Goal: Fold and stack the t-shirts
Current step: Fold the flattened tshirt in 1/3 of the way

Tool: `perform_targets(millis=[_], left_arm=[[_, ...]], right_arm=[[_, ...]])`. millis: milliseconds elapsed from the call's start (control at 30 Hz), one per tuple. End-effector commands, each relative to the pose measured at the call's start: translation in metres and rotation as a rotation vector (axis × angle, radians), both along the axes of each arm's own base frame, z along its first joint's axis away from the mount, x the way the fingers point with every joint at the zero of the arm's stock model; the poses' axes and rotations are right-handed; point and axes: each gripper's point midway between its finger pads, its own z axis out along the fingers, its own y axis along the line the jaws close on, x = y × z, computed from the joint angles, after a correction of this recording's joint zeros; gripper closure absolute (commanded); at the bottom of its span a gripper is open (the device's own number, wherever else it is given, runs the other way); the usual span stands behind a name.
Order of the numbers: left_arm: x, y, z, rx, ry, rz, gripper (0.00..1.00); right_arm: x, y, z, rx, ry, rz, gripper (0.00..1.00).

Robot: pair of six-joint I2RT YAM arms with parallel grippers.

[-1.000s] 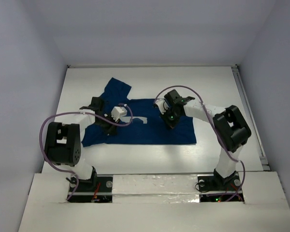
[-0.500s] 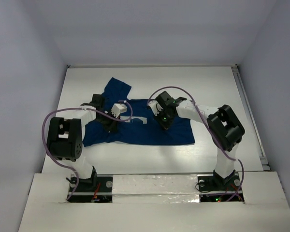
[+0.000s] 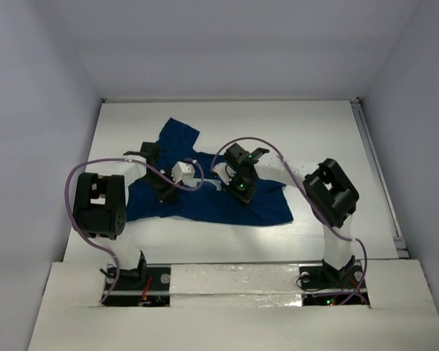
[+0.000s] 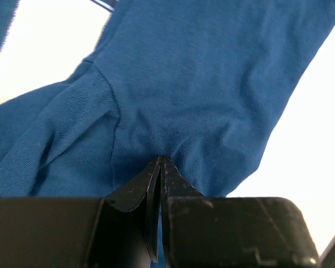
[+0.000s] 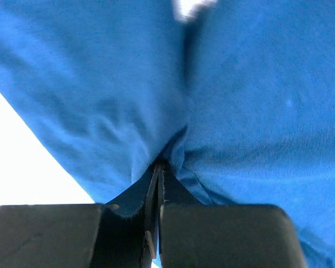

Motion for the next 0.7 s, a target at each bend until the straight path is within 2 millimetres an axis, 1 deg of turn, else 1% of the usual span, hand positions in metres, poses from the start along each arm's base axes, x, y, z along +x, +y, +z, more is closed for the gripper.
perform_targets(millis=[0,33,67,133,167,200,233,267,300,333,367,400,433,467,500,533,567,600,633,667], left_arm=[[-0.102,0.050,-0.030,0.210,0.389,-0.139,1.00],[-0.102,0.054,-0.031,0.221,0.399,-0.133,1.00],[-0.107,0.061,-0.031,0.257,0.432,-0.149,1.00],[-0.107,0.075,-0.030,0.285,0.456,-0.162,1.00],[-0.116,0.082,-0.025,0.312,0.507,-0.199,1.00],[-0.114,0.087,-0.021,0.307,0.509,-0.228,1.00],[-0.116,0.091,-0.019,0.303,0.531,-0.232,1.00],[-0.124,0.093,-0.010,0.305,0.581,-0.258,0.99],[-0.120,0.096,-0.009,0.305,0.574,-0.262,0.98],[-0.117,0.100,-0.008,0.323,0.565,-0.267,0.97],[-0.113,0.104,-0.007,0.347,0.549,-0.274,0.98],[-0.096,0.104,-0.004,0.352,0.499,-0.261,0.98],[-0.082,0.100,-0.001,0.341,0.455,-0.242,0.96],[-0.064,0.089,0.005,0.273,0.397,-0.206,0.94],[-0.035,0.082,0.016,0.246,0.310,-0.185,0.95],[-0.019,0.078,0.022,0.228,0.256,-0.176,0.94],[0.002,0.064,0.029,0.160,0.199,-0.127,0.90],[0.019,0.056,0.038,0.125,0.158,-0.103,0.90],[0.049,0.050,0.055,0.094,0.074,-0.077,0.90],[0.068,0.037,0.063,0.031,0.046,-0.012,0.84]], right_arm=[[-0.079,-0.032,-0.050,-0.198,0.263,0.111,1.00],[-0.084,-0.036,-0.050,-0.212,0.287,0.115,1.00],[-0.088,-0.038,-0.051,-0.215,0.308,0.131,1.00],[-0.098,-0.039,-0.050,-0.204,0.360,0.143,1.00],[-0.100,-0.039,-0.050,-0.201,0.368,0.145,1.00],[-0.100,-0.039,-0.049,-0.199,0.367,0.147,1.00],[-0.099,-0.039,-0.049,-0.202,0.361,0.143,1.00],[-0.097,-0.039,-0.048,-0.202,0.347,0.136,1.00],[-0.094,-0.039,-0.048,-0.207,0.336,0.133,1.00],[-0.087,-0.035,-0.048,-0.200,0.301,0.119,1.00],[-0.079,-0.031,-0.044,-0.195,0.262,0.084,1.00],[-0.069,-0.032,-0.042,-0.214,0.210,0.068,0.99],[-0.058,-0.029,-0.038,-0.213,0.159,0.041,0.94],[-0.039,-0.022,-0.034,-0.189,0.082,-0.017,0.90],[-0.018,-0.018,-0.020,-0.182,-0.021,-0.044,0.83],[-0.010,-0.011,-0.012,-0.159,-0.057,-0.058,0.81],[0.001,-0.007,-0.004,-0.129,-0.082,-0.095,0.79],[0.011,-0.006,0.008,-0.103,-0.109,-0.123,0.78],[0.020,0.001,0.021,-0.075,-0.140,-0.136,0.77],[0.026,0.002,0.028,-0.060,-0.156,-0.158,0.77]])
